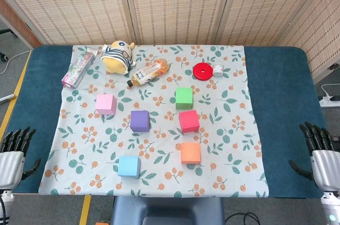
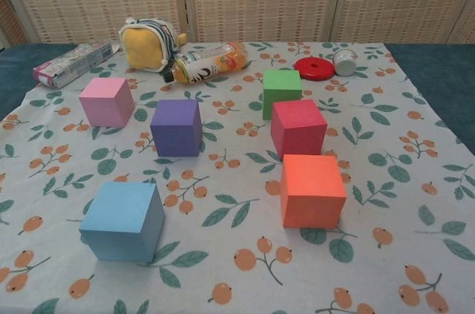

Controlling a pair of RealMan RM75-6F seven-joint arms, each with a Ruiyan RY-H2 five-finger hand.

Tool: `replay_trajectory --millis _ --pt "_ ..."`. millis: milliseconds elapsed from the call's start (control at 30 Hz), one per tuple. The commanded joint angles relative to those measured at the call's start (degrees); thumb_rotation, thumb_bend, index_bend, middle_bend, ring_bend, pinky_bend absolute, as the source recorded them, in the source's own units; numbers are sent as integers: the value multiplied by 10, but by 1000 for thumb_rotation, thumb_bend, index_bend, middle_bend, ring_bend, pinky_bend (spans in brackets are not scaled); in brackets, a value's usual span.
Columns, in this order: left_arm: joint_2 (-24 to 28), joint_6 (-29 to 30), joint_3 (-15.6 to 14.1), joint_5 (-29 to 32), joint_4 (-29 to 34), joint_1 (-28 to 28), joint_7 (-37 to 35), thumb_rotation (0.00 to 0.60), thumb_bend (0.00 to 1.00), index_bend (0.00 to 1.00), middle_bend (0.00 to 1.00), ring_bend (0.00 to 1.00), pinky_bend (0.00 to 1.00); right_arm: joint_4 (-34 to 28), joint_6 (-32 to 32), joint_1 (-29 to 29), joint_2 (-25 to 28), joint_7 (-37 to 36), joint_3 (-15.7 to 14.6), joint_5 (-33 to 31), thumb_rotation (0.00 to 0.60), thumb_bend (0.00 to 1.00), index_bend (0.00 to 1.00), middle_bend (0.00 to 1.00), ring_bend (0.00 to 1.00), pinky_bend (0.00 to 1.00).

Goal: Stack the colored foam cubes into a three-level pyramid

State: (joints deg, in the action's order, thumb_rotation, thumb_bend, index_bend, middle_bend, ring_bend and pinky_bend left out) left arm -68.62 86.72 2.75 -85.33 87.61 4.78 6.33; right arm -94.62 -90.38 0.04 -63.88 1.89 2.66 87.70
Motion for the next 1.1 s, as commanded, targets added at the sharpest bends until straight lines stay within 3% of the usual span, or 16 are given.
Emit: replay_trajectory --millis 33,567,1100 --pt "0 -2 0 0 -1 1 -1 600 337 94 62 10 10 0 0 0 0 0 0 0 600 48 0 21 0 0" --pt "4 -18 5 -10 6 18 -12 600 337 104 67 16 13 7 -2 3 1 -25 3 16 600 48 0 21 0 0" --pt "22 -191 60 39 1 147 -63 600 338 117 83 40 35 -5 -7 15 30 -25 20 20 600 48 0 21 0 0"
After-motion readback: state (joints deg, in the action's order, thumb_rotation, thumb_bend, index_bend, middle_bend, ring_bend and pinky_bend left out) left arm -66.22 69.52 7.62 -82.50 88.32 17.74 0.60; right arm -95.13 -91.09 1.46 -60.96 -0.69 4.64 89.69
